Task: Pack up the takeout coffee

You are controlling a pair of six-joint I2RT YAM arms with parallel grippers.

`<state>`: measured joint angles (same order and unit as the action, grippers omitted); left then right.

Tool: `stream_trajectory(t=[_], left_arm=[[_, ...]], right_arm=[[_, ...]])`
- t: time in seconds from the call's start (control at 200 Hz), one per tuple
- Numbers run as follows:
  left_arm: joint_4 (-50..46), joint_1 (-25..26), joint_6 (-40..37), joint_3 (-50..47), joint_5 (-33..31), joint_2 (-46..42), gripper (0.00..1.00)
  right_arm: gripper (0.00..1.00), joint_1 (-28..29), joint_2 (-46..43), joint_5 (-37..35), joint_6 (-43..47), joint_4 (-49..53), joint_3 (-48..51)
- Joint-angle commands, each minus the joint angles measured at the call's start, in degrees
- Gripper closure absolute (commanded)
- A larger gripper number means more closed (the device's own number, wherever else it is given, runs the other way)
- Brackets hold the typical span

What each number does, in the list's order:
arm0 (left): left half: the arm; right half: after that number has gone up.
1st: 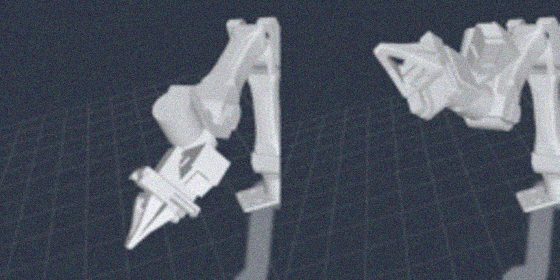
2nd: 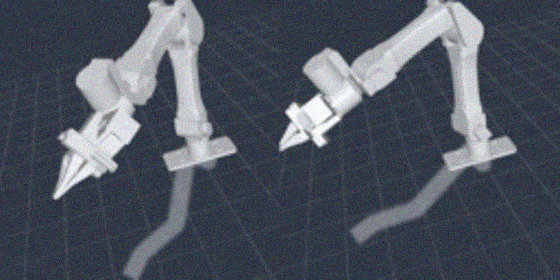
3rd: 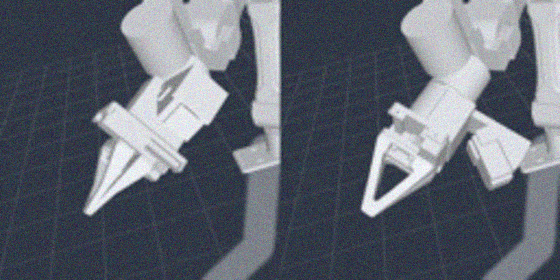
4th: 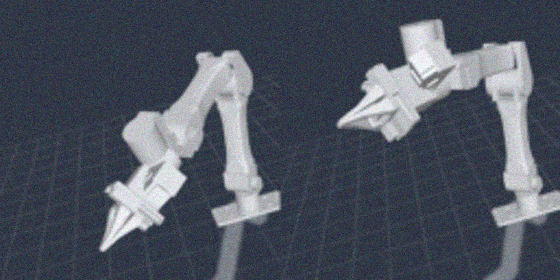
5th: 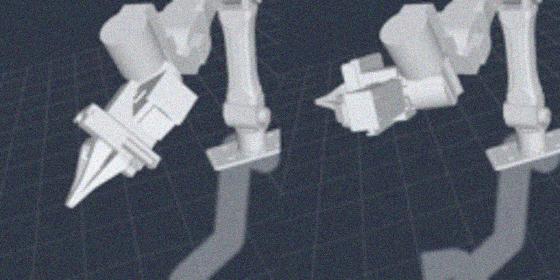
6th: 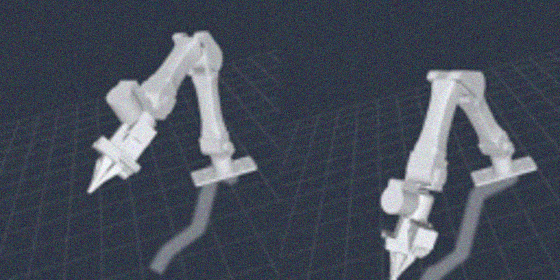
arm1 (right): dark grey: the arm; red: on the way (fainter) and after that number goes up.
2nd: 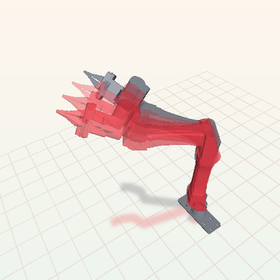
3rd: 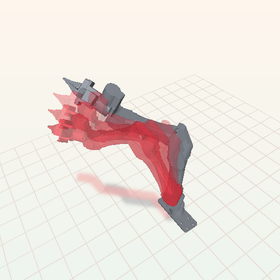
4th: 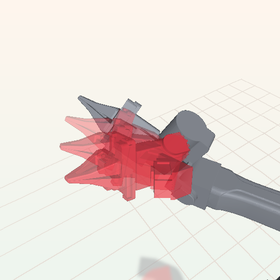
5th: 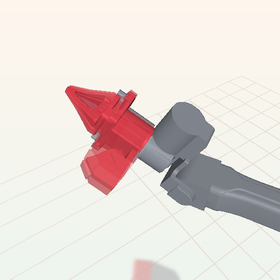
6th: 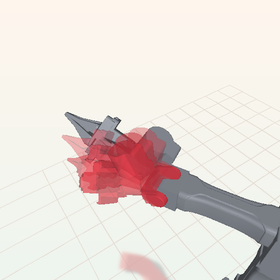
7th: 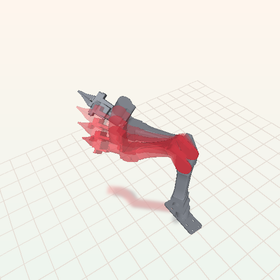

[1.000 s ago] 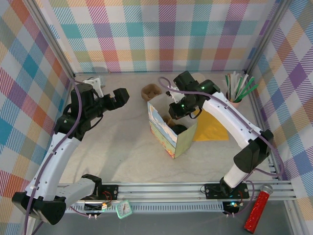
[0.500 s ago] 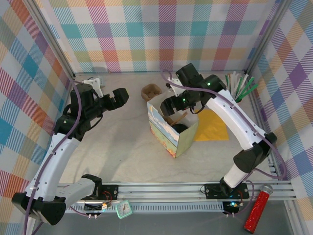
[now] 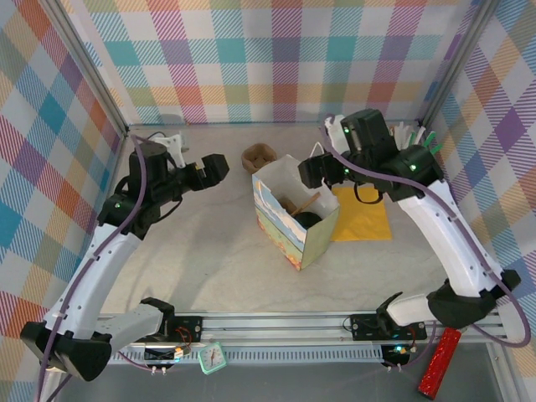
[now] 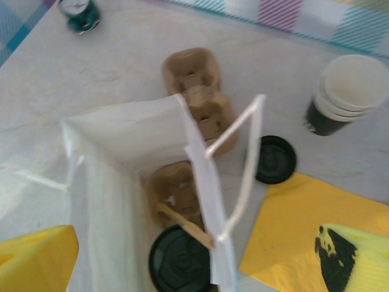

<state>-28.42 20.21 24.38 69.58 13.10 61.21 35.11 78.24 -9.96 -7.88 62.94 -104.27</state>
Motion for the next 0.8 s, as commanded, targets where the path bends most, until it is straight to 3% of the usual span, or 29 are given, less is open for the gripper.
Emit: stream_trajectory(t=[0.0, 0.285, 0.455, 0.645, 0.795], left_arm=[[0.0, 2.7, -1.7, 3.1, 1.8, 1.5, 0.00], [-0.6, 5.6, -2.5, 4.3, 0.0, 2.5, 0.00], [-1.2, 6.2, -2.9, 4.6, -0.5, 2.6, 0.00], [-2.0, 6.4, -3.4, 4.3, -1.7, 2.3, 0.00], [-2.1, 6.4, -3.7, 4.3, -1.8, 2.7, 0.00]], right_arm=[[0.01, -4.9, -1.5, -6.6, -3.7, -1.7, 3.1], [0.01, -23.9, -8.3, -1.0, -8.2, -6.4, 16.3], [0.05, -33.7, -7.9, 6.2, -10.8, -8.5, 23.2], [0.09, -41.0, -6.6, 12.3, -12.9, -12.2, 29.4], [0.16, -41.9, -4.6, 16.7, -12.8, -14.1, 32.1]])
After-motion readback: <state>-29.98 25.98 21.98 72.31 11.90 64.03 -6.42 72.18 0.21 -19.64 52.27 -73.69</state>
